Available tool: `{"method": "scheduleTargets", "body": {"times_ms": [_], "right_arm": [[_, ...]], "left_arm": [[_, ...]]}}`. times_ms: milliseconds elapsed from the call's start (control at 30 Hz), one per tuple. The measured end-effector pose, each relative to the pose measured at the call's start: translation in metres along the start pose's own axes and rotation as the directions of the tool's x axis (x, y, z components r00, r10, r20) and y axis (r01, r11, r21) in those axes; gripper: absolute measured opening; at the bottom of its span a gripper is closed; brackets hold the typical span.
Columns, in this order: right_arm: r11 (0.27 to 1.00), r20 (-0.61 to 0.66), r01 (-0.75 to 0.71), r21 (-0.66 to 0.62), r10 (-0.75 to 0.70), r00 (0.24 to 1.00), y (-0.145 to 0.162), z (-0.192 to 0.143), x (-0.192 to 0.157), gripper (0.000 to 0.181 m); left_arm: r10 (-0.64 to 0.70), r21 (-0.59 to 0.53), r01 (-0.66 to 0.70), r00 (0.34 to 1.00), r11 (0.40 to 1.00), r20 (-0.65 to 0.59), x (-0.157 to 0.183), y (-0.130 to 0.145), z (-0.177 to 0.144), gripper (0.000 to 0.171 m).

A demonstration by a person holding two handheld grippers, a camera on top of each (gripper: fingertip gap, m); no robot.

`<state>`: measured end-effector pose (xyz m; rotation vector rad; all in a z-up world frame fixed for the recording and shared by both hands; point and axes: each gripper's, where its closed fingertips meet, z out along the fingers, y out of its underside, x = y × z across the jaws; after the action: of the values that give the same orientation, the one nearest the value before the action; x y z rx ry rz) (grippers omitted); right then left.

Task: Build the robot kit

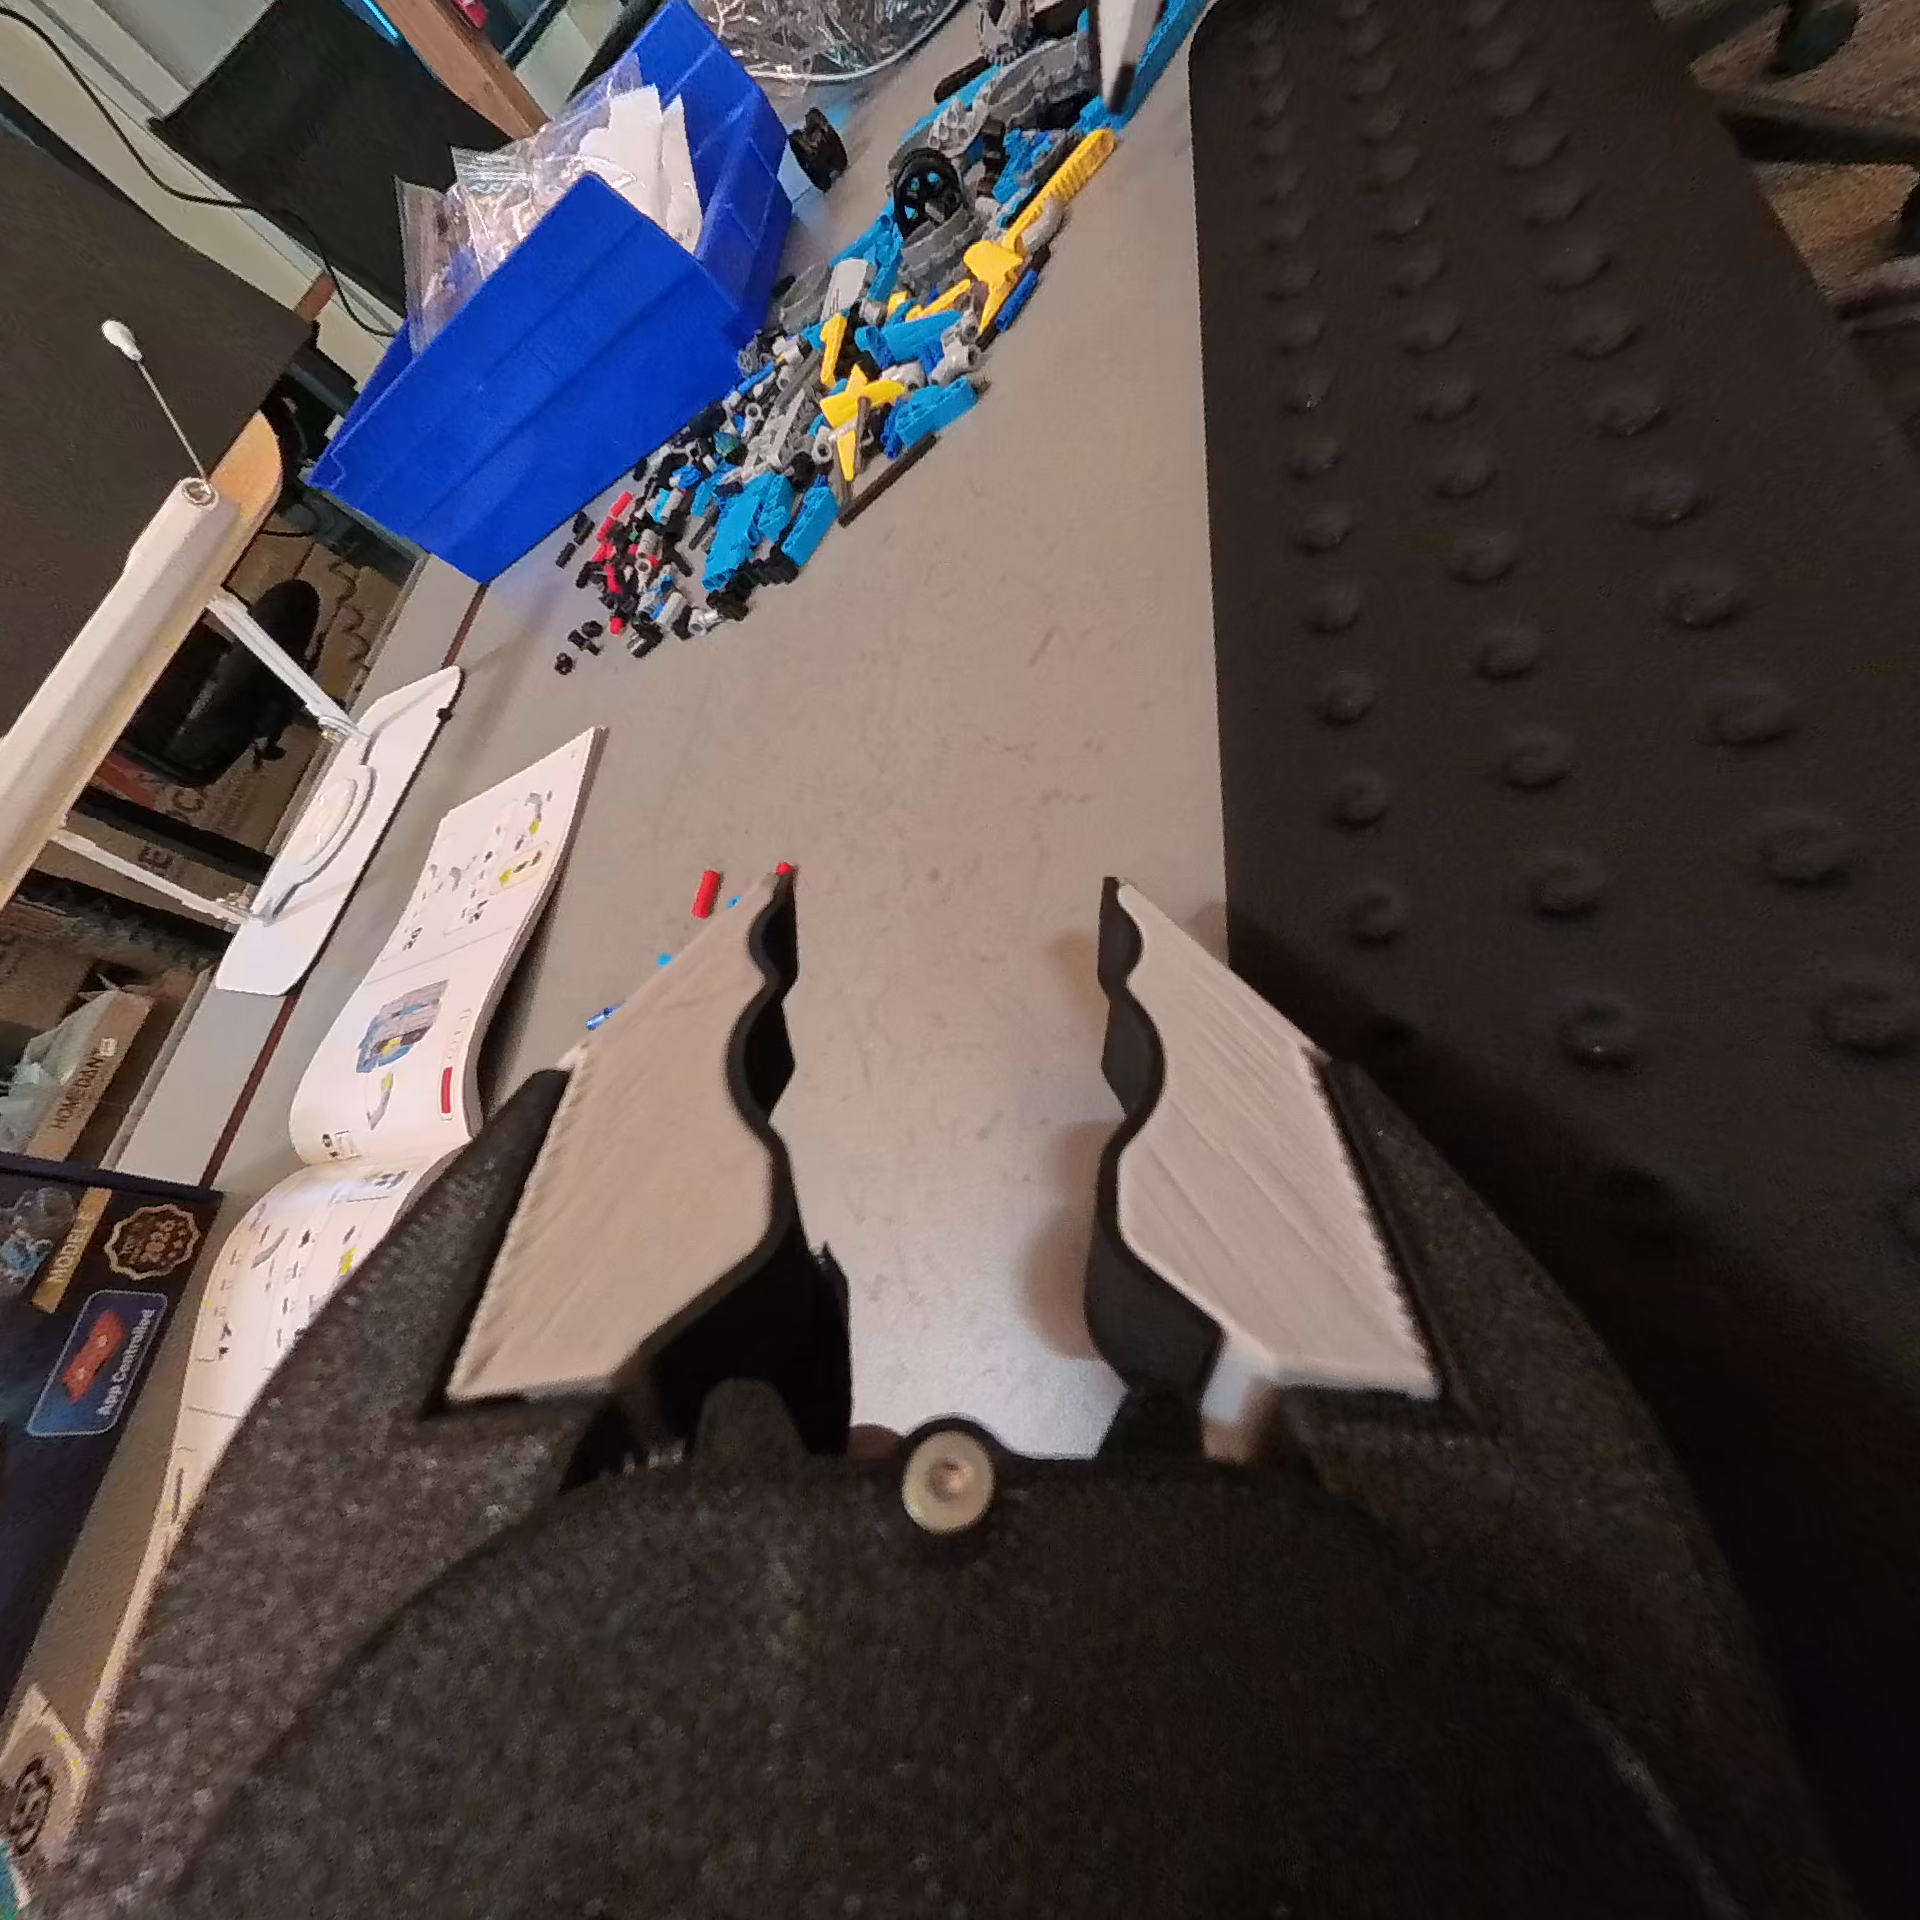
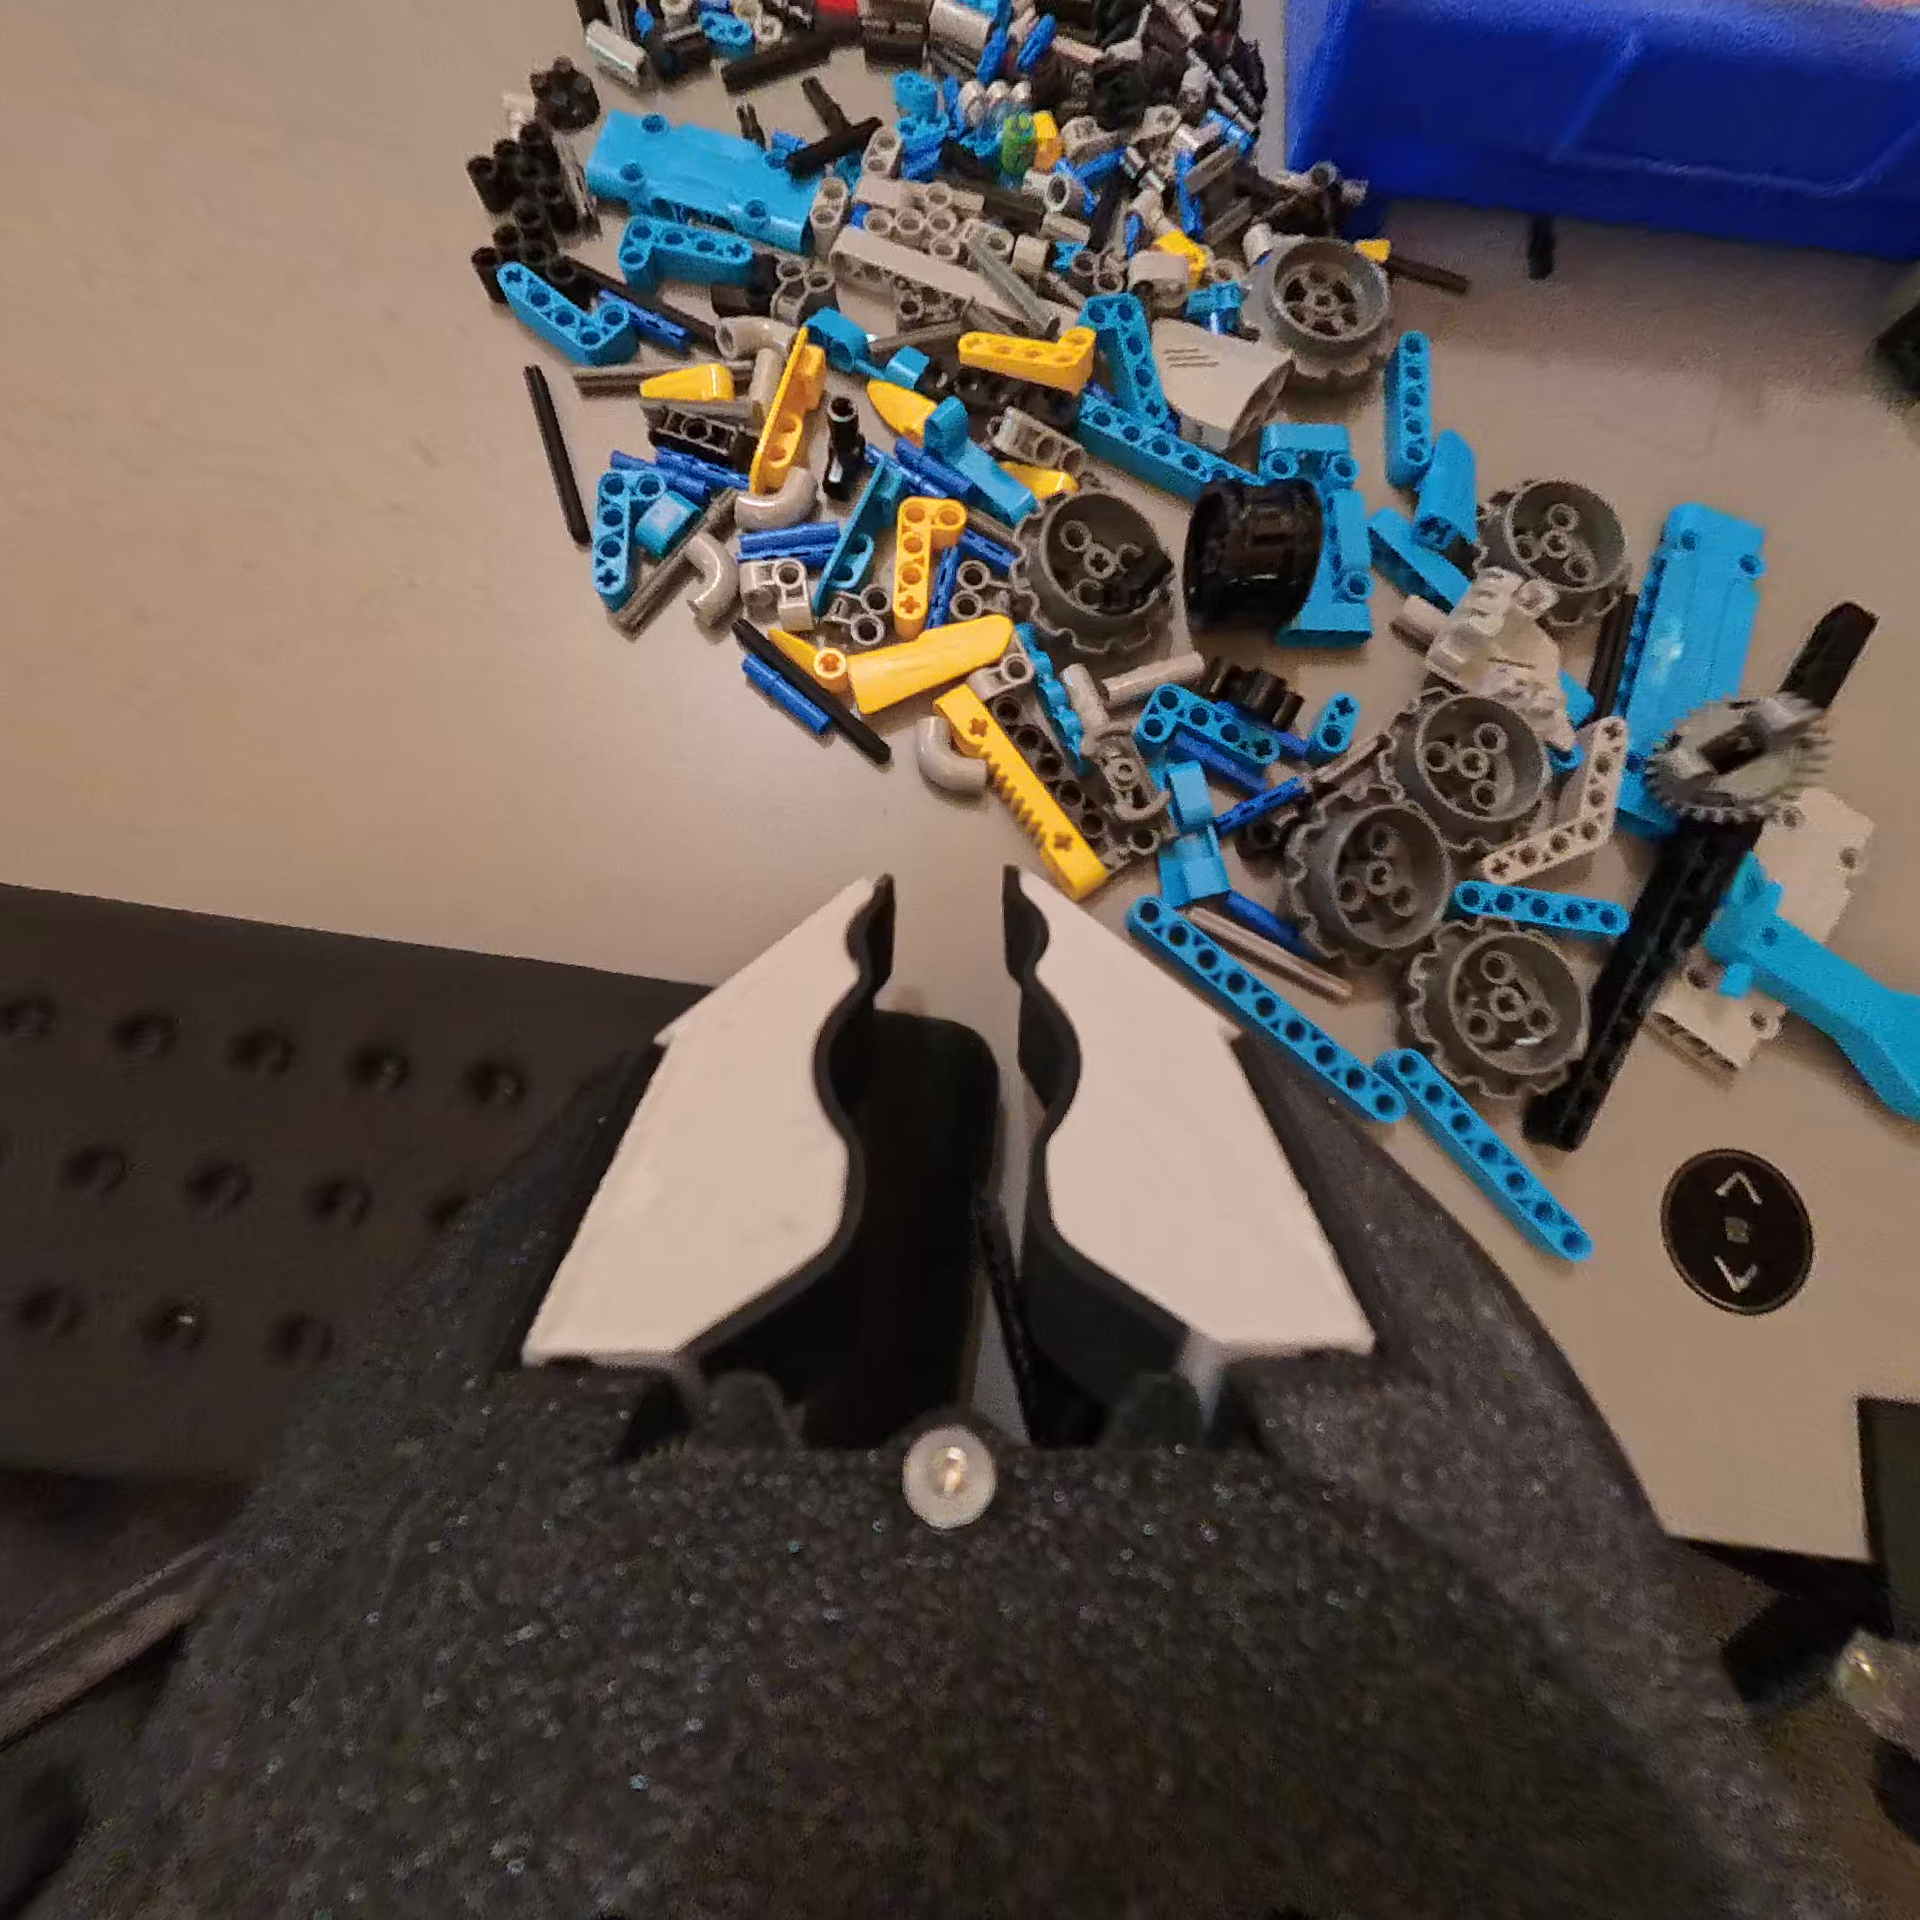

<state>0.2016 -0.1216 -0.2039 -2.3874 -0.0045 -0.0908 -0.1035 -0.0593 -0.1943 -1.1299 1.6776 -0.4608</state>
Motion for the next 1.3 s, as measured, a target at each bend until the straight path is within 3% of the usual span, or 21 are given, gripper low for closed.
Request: {"method": "scheduleTargets", "body": {"times_ms": [167,467,667,900,1033,1300], "right_arm": [[1.000,0.008,-0.011,0.000,0.011,1.000,-0.001,0.013,-0.003,0.020],[1.000,0.093,0.009,0.004,-0.009,0.996,-0.037,0.041,-0.027,0.019],[0.997,0.086,0.022,-0.068,-0.016,0.996,-0.038,0.059,-0.026,0.019],[0.998,0.097,-0.033,-0.060,0.039,0.995,-0.036,0.057,-0.019,0.015],[0.998,0.095,0.008,-0.070,-0.001,0.995,-0.036,0.058,-0.023,0.006],[0.995,0.060,0.069,-0.072,-0.064,0.996,-0.036,0.056,-0.023,0.005]], "left_arm": [[0.004,0.000,-0.004,1.000,1.000,0.001,0.000,0.001,0.000,0.058],[0.009,-0.004,-0.009,1.000,1.000,0.002,-0.001,0.001,0.001,0.058],[0.009,-0.002,-0.009,1.000,1.000,0.002,-0.001,0.001,0.001,0.058],[0.006,-0.002,-0.006,1.000,1.000,0.001,-0.002,0.002,0.001,0.058],[0.006,-0.002,-0.006,1.000,1.000,0.000,-0.002,0.001,0.001,0.058],[0.007,0.001,-0.007,1.000,1.000,0.001,-0.002,0.001,0.000,0.058]]}}
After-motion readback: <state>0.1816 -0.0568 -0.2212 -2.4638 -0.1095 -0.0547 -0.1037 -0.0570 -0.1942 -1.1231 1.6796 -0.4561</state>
